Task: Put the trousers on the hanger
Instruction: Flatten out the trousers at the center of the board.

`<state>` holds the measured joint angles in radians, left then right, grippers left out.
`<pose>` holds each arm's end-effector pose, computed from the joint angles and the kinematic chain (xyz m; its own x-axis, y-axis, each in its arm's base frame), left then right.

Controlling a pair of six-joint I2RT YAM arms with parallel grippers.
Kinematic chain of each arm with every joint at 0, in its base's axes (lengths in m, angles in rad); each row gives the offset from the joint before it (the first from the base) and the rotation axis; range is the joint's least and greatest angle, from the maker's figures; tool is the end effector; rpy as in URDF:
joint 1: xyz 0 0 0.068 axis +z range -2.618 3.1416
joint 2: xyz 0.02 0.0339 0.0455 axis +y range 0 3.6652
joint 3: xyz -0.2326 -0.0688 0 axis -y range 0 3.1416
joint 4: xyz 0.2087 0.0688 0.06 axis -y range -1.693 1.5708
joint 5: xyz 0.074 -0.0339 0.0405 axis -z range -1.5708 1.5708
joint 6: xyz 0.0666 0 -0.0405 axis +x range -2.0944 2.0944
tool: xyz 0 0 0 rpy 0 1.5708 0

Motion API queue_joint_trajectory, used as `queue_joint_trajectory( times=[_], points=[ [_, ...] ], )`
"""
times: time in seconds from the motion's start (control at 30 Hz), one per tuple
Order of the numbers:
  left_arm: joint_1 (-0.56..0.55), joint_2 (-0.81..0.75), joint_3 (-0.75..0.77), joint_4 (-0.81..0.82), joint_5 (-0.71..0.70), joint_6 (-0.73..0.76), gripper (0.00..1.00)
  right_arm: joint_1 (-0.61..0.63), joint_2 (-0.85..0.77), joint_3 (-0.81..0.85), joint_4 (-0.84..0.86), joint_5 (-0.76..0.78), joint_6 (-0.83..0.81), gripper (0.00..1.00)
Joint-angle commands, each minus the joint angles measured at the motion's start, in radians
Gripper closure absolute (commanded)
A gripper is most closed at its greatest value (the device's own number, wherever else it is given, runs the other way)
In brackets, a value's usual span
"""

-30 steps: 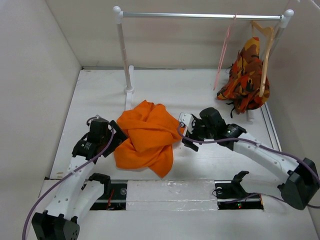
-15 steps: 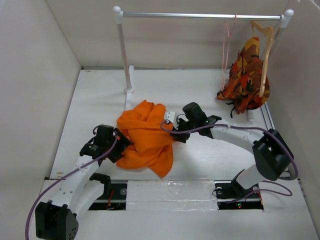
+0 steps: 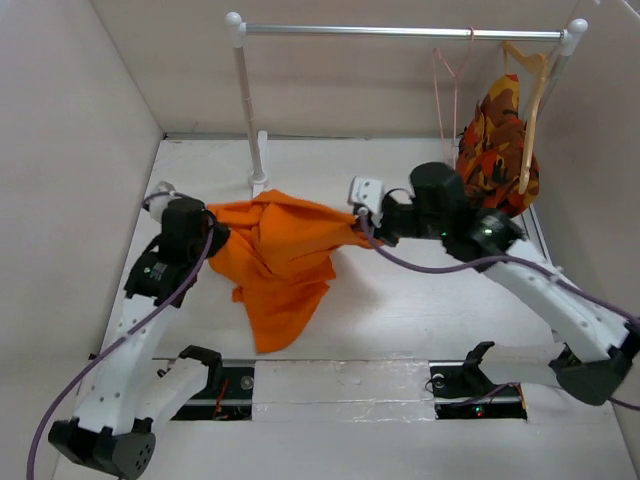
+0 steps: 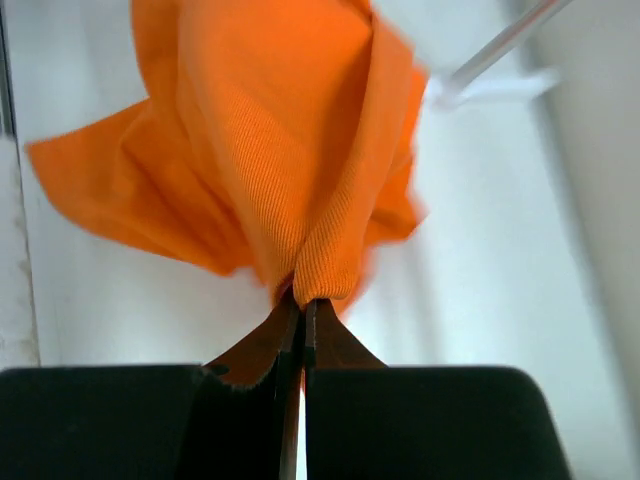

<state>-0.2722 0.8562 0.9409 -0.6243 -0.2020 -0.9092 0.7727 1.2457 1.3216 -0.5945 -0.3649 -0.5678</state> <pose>0.1865 -0.0382 0.2951 -0.3811 -0.6962 -0.6084 -0.3305 0.7171 -0.6136 0.1750 0.2038 0.3421 0.1708 -0.5351 -0.8274 -0.9277 0.1954 -0.3179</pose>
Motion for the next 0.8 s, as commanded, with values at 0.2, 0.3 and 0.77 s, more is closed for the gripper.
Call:
queue_joint_trajectory(
  times=[0.2,0.3,0.77],
  points=[
    [0.014,-0.118,0.312,-0.132,-0.258,0.085,1.0,-0.027,-0.02,0.6,-0.479,0.167,-0.079,1.0],
    [0.014,-0.128,0.279,-0.14,-0.232,0.079,1.0,-0.166,0.064,0.515,-0.375,0.107,-0.138,1.0],
    [0.014,-0.008,-0.092,0.121,0.065,0.02,1.0,-0.088,0.438,0.399,-0.115,0.298,0.005,0.21]
  ],
)
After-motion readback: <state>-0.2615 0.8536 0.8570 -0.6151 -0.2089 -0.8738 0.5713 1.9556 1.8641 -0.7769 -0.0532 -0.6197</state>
